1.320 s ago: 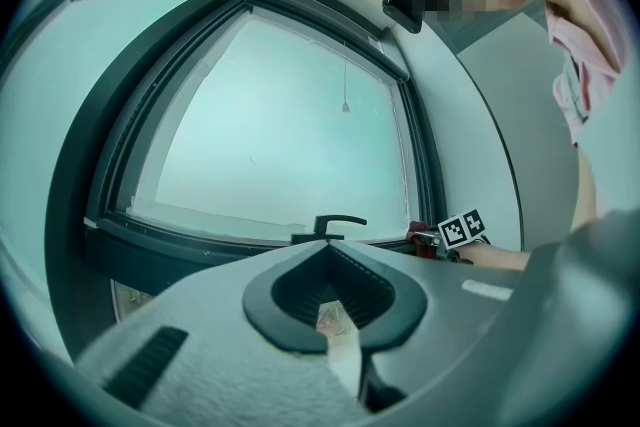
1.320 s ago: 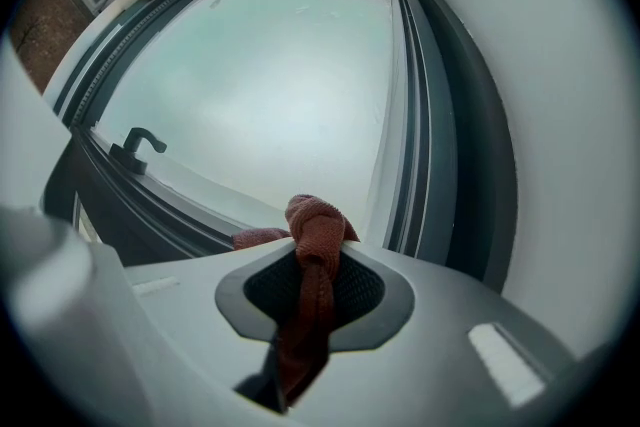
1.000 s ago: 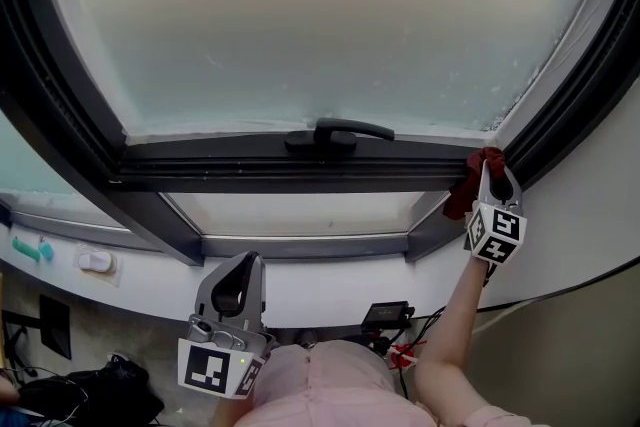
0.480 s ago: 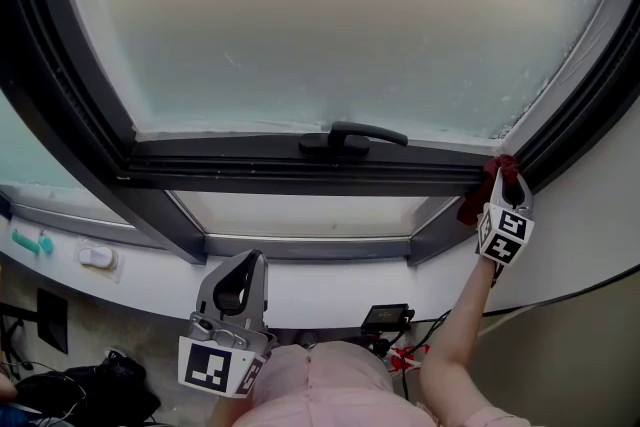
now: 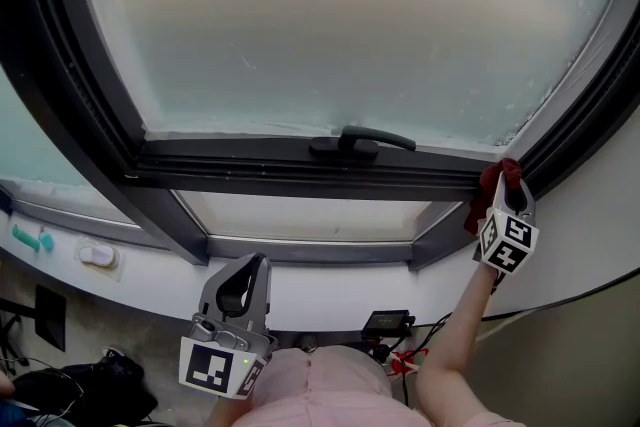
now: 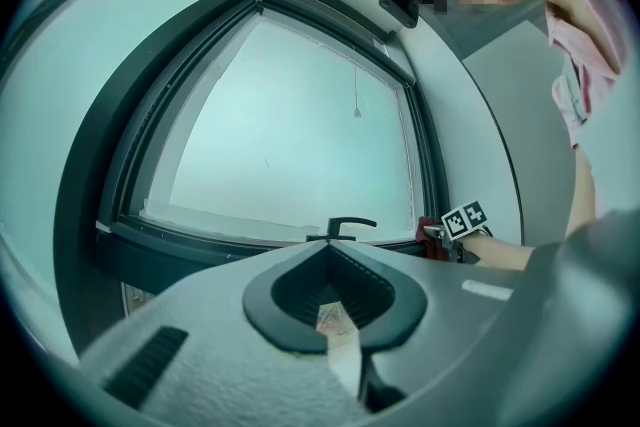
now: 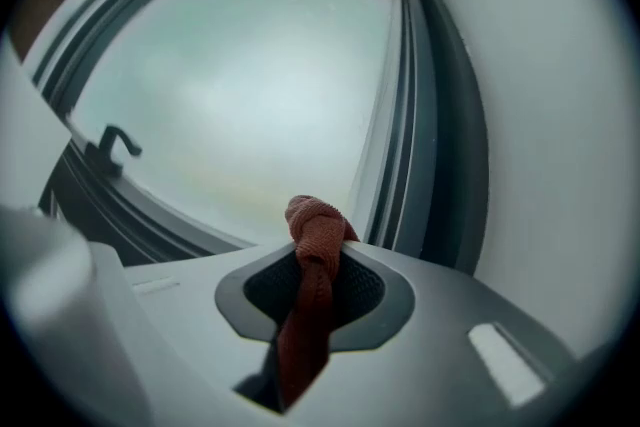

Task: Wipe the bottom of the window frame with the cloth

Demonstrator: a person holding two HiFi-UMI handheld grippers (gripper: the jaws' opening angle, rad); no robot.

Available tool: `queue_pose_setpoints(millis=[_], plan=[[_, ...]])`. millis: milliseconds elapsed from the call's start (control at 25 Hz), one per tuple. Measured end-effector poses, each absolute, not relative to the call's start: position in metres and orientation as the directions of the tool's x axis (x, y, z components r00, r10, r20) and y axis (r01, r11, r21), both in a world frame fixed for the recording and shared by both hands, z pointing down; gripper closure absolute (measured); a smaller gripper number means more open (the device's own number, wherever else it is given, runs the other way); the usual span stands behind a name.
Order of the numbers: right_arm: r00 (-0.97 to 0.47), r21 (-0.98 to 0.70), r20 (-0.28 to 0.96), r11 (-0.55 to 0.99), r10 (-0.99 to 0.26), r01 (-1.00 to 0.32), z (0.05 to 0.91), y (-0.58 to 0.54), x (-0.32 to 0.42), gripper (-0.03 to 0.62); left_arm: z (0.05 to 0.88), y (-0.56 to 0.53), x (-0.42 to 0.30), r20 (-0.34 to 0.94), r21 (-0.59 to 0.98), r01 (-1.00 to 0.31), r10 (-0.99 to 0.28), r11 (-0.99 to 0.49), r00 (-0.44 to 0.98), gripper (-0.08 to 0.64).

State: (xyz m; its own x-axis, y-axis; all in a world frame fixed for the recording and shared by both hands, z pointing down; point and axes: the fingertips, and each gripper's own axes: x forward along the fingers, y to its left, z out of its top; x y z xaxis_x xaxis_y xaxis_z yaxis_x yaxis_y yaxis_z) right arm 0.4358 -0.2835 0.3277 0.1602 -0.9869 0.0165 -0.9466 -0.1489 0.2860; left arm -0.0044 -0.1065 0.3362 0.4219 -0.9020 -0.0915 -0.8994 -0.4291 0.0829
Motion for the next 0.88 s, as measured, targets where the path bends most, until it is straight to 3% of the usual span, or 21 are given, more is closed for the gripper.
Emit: queue_pose_setpoints(millis=[200, 360, 720, 880], plan=[[-0.054, 0.225, -0.136, 0.022, -0.989, -0.974, 0.297, -0.249, 0.351, 0.525, 0.338, -0.105, -0.006, -0.085, 0.083, -0.899, -0.902, -0.430, 0.423, 0.561], [-0.244, 0.240, -0.179, 0.198, -0.953, -0.950, 0.291, -0.232, 0.268, 0.525, 0.340, -0.104, -0.004, -0.083, 0.083, -0.893, -0.896, -0.442, 0.436, 0.561], [-0.451, 0.346, -0.119, 0.389, -0.885, -0.854, 0.322, -0.232, 0.142, 0.525, 0.342, -0.100, -0.016, -0.074, 0.091, -0.901, -0.905, -0.425, 0.419, 0.561], [-0.466, 0.355, 0.013, 0.439, -0.885, -0.825, 0.355, -0.240, 0.118, 0.525, 0.343, -0.099, -0.025, -0.070, 0.094, -0.907, -0.911, -0.411, 0.406, 0.561]])
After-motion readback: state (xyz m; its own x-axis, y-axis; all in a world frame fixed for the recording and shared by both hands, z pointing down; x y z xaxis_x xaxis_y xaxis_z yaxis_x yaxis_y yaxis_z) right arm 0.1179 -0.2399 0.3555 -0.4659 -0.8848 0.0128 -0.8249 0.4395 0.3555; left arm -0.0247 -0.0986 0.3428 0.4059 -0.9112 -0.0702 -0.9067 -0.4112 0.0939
